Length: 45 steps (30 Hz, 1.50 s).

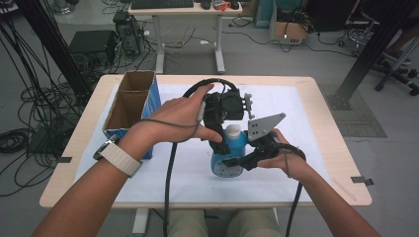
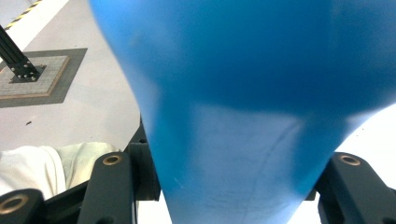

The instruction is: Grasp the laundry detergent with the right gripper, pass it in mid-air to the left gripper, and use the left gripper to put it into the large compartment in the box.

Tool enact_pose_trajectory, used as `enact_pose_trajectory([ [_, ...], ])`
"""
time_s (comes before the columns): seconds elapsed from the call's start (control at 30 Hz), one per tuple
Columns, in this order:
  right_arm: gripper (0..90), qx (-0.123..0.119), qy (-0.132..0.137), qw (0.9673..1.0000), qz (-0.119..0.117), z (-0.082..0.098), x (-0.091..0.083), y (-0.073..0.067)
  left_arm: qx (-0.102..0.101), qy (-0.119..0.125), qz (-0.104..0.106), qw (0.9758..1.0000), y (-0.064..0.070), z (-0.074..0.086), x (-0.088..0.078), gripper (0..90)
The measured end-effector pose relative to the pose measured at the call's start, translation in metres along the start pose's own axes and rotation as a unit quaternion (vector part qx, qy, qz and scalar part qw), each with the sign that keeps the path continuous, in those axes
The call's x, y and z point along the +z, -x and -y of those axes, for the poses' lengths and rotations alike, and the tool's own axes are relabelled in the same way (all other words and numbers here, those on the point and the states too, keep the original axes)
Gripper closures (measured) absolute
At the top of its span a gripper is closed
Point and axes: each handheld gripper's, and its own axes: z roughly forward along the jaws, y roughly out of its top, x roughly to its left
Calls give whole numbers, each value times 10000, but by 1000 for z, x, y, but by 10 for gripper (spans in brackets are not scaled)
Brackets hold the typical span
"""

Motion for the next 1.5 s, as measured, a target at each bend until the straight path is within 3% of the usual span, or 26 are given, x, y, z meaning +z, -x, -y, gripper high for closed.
enact_pose_trajectory([
  [0.7,431,11,0,10000,6,0,1,1,-6,15,0,10000,0,0,0,88],
  [0.73,431,5,2,10000,7,0,1,1,91,2,28,10000,-2,0,0,88],
  [1.13,431,-13,-30,10000,-9,0,1,0,-11,11,-24,10000,0,0,1,88],
  [1.43,431,-38,-17,10000,8,0,1,0,79,11,48,10000,-3,-2,6,88],
  [1.5,431,-39,-15,10000,14,-1,1,0,-8,-1,0,10000,-2,-2,7,88],
])
